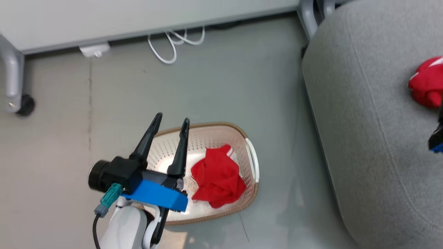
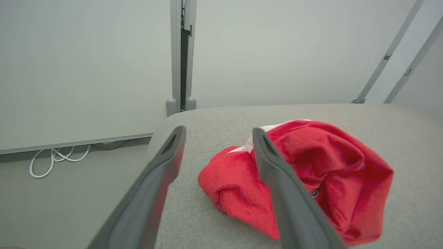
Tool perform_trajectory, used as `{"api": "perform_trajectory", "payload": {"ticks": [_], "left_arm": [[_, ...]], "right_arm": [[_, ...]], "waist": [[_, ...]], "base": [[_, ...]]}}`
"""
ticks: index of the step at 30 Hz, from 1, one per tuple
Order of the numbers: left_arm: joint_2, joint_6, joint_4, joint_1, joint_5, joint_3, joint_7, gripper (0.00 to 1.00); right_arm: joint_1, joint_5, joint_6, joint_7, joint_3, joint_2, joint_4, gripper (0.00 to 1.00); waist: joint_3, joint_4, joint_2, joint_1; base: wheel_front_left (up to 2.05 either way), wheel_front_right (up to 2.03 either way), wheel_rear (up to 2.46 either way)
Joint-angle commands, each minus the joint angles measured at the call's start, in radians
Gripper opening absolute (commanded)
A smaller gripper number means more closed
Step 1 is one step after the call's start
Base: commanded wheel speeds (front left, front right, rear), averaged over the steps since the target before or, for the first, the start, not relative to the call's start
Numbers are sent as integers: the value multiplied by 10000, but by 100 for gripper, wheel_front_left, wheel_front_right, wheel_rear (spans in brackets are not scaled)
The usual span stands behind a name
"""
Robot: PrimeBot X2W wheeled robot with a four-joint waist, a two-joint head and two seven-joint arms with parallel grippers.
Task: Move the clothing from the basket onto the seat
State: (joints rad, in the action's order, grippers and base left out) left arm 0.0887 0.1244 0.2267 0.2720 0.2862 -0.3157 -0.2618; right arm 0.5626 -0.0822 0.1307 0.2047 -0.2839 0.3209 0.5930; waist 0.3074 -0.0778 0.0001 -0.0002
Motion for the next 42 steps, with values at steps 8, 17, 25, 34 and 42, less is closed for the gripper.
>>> {"api": "perform_trajectory", "payload": {"ticks": [8, 17, 25, 34, 42], "left_arm": [[-150, 83, 365, -778, 23, 1198, -44, 100], [-156, 64, 811, -1227, -125, 2352, -45, 100], [-113, 66, 1090, -1702, -241, 2773, -39, 100], [-112, 66, 1213, -2006, -221, 2808, -39, 100], [-164, 67, 1253, -2098, -172, 2703, -39, 100]], "right_arm": [[-1941, -412, 1, -763, 832, -670, -2393, 100], [-3506, -374, 1, -1419, 1400, -1569, -4335, 100], [-4505, -266, 1, -1500, 1725, -2311, -4840, 100], [-4984, -232, 1, -1269, 1776, -2625, -4503, 100], [-4951, -158, 1, -1132, 1670, -2707, -4312, 100]], "waist": [[-1422, 753, -1, 2], [-2118, 1061, -1, 2], [-2539, 1231, -1, 2], [-2741, 1389, -1, 2], [-2717, 1373, -1, 2]], "base": [[0, 0, 0], [0, 0, 0], [0, 0, 0], [0, 0, 0], [0, 0, 0]]}}
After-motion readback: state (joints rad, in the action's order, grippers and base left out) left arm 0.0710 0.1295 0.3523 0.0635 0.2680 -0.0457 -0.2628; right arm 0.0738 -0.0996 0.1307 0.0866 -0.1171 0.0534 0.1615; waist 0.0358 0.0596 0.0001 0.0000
